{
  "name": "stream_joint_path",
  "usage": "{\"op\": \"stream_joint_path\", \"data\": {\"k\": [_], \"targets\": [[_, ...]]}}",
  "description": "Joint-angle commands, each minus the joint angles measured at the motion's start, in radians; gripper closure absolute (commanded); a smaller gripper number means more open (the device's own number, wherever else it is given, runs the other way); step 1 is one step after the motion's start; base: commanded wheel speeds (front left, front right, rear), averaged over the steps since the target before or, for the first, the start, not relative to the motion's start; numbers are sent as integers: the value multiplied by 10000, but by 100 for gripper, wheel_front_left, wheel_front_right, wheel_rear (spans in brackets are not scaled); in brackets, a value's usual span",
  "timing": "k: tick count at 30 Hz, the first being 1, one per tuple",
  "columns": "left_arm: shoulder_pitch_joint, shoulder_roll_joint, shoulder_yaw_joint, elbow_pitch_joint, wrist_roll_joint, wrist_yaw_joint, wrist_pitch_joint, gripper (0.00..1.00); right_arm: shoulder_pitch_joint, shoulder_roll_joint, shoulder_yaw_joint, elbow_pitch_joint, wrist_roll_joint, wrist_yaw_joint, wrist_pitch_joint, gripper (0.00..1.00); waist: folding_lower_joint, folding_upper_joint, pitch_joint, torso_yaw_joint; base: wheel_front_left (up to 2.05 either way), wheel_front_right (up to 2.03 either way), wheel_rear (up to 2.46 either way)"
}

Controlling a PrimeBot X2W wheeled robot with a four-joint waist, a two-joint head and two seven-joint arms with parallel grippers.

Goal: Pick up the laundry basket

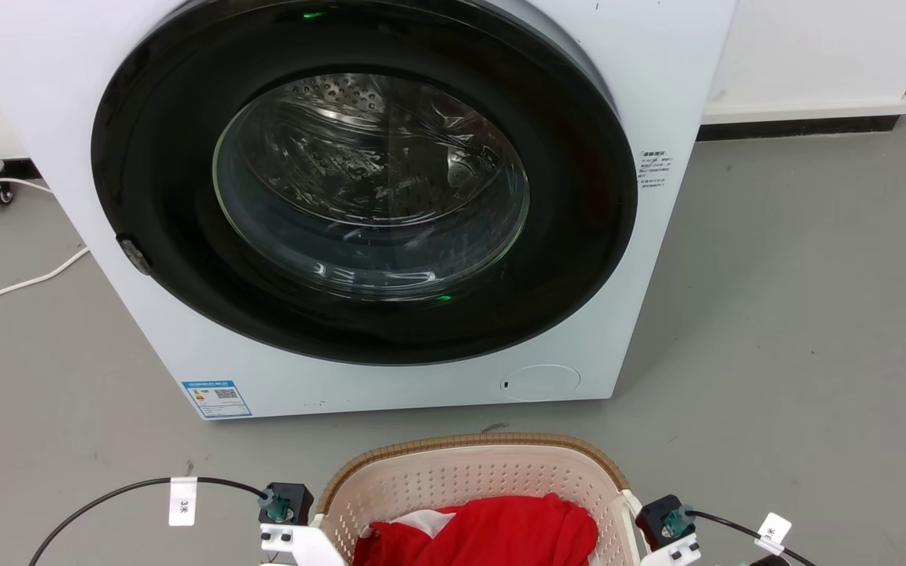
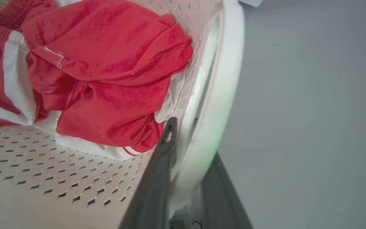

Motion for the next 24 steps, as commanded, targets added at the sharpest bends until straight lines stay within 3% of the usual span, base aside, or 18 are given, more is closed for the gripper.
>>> {"op": "stream_joint_path", "data": {"k": [1,24], "targets": [[54,-51,-127,-145,-92,-109,-4,100,37,93,122,-25,-8,108,-2,100,1,-1,13,-3,0,0,0],[-145,76,-992,-137,-1070,-110,-29,100,-69,48,361,0,291,109,117,100,1,-1,95,-9,0,0,0]]}}
